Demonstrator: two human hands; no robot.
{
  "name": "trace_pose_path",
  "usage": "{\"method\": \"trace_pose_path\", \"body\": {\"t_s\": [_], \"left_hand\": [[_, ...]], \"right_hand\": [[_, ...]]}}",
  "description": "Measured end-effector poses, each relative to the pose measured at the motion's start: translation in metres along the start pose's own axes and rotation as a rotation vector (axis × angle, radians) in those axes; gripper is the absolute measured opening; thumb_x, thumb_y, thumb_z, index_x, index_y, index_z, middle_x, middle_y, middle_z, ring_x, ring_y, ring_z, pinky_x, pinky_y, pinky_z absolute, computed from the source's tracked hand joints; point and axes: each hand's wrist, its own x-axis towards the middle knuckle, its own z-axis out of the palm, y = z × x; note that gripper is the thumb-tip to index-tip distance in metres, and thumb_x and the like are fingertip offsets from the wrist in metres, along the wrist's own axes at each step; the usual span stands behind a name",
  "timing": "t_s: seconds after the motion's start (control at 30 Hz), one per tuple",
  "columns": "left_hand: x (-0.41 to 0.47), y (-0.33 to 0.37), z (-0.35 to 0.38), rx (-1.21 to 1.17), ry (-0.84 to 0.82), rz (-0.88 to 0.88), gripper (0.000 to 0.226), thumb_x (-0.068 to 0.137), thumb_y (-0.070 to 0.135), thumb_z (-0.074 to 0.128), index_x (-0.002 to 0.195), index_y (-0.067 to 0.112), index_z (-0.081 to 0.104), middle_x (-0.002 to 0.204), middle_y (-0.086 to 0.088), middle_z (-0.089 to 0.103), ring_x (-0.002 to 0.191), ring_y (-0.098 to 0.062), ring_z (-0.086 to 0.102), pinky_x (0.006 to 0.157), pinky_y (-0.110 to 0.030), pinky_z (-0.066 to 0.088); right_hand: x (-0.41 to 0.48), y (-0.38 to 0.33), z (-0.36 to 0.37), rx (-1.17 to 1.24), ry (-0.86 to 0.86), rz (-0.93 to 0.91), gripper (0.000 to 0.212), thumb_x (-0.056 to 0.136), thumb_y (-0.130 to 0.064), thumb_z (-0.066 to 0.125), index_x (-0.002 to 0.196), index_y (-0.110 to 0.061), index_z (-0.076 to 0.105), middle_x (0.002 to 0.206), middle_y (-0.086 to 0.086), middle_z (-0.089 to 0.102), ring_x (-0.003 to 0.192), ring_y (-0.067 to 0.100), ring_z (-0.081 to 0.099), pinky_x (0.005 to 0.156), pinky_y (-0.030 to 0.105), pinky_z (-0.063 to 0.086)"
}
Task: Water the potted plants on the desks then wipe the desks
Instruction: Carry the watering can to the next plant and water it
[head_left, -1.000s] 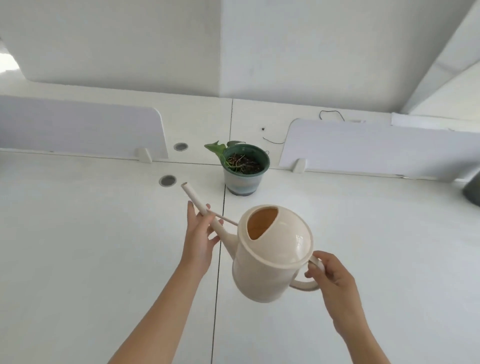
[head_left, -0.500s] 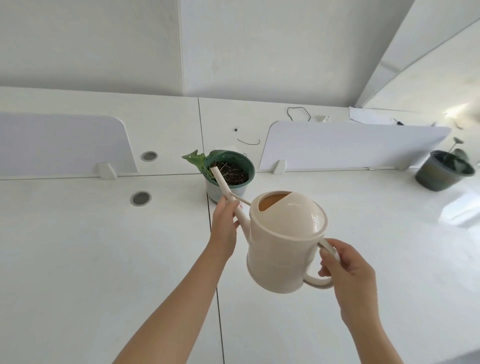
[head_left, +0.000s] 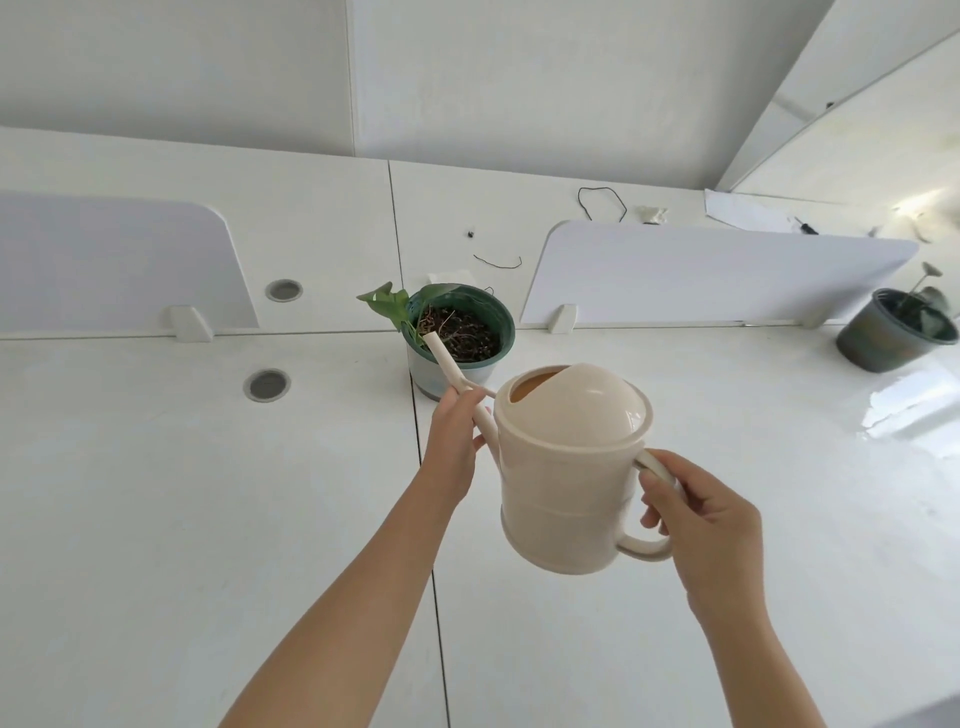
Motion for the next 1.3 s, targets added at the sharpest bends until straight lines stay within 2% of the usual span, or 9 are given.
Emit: {"method": "trace_pose_path", "body": {"t_s": [0.17, 0.37, 0.6, 0.93, 1.1, 1.17, 1.3], "left_hand": [[0.006, -0.005, 0.007, -0.005, -0.017, -0.016, 0.011, 0.088, 0.013, 0.045, 0.080, 0.016, 0.051, 0.090, -0.005, 0.044, 0.085, -0.017, 0.046, 0.072, -0.029, 0.043], [0.012, -0.008, 0.020, -0.016, -0.046, -0.039, 0.009, 0.088, 0.013, 0.046, 0.080, 0.015, 0.050, 0.088, -0.004, 0.046, 0.080, -0.016, 0.047, 0.074, -0.030, 0.043], [0.021, -0.008, 0.039, -0.026, -0.075, -0.052, 0.011, 0.087, 0.011, 0.046, 0.077, 0.015, 0.047, 0.082, -0.002, 0.043, 0.075, -0.014, 0.045, 0.067, -0.027, 0.040], [0.037, -0.003, 0.058, 0.007, -0.089, -0.069, 0.013, 0.088, 0.013, 0.045, 0.076, 0.017, 0.045, 0.075, 0.002, 0.044, 0.074, -0.013, 0.044, 0.065, -0.026, 0.039], [0.035, -0.007, 0.054, 0.001, -0.122, -0.107, 0.004, 0.088, 0.015, 0.046, 0.087, 0.013, 0.049, 0.075, 0.001, 0.043, 0.074, -0.015, 0.045, 0.064, -0.027, 0.041], [0.032, -0.009, 0.051, -0.004, -0.123, -0.130, 0.011, 0.088, 0.017, 0.047, 0.096, 0.010, 0.050, 0.076, 0.000, 0.043, 0.076, -0.016, 0.046, 0.064, -0.027, 0.042], [0.024, -0.010, 0.041, -0.015, -0.113, -0.142, 0.009, 0.088, 0.016, 0.047, 0.095, 0.011, 0.051, 0.076, -0.001, 0.043, 0.075, -0.015, 0.047, 0.063, -0.027, 0.043]], "right_hand": [[0.003, -0.002, -0.003, -0.013, 0.016, -0.004, 0.032, 0.083, -0.004, 0.059, 0.072, -0.033, 0.066, 0.049, -0.006, 0.052, 0.044, 0.003, 0.049, 0.044, 0.006, 0.037], [0.008, -0.005, -0.011, -0.026, 0.038, -0.020, 0.030, 0.082, -0.006, 0.060, 0.072, -0.034, 0.065, 0.052, -0.002, 0.051, 0.045, 0.004, 0.049, 0.043, 0.006, 0.036], [0.019, -0.011, -0.017, -0.055, 0.065, -0.061, 0.031, 0.082, -0.005, 0.060, 0.073, -0.034, 0.065, 0.047, -0.012, 0.055, 0.044, 0.004, 0.049, 0.043, 0.005, 0.036], [0.032, -0.014, -0.019, -0.060, 0.093, -0.086, 0.030, 0.082, -0.006, 0.061, 0.074, -0.035, 0.064, 0.049, -0.015, 0.058, 0.045, 0.004, 0.051, 0.044, 0.005, 0.038], [0.030, -0.012, -0.021, -0.067, 0.091, -0.074, 0.030, 0.082, -0.006, 0.061, 0.073, -0.035, 0.064, 0.050, -0.015, 0.058, 0.045, 0.004, 0.050, 0.043, 0.006, 0.037], [0.027, -0.012, -0.021, -0.070, 0.081, -0.069, 0.028, 0.082, -0.006, 0.061, 0.074, -0.033, 0.064, 0.050, -0.015, 0.058, 0.044, 0.003, 0.050, 0.041, 0.006, 0.037], [0.022, -0.013, -0.019, -0.079, 0.055, -0.078, 0.026, 0.082, -0.007, 0.061, 0.076, -0.032, 0.064, 0.051, -0.017, 0.059, 0.045, 0.004, 0.050, 0.041, 0.005, 0.036]]}}
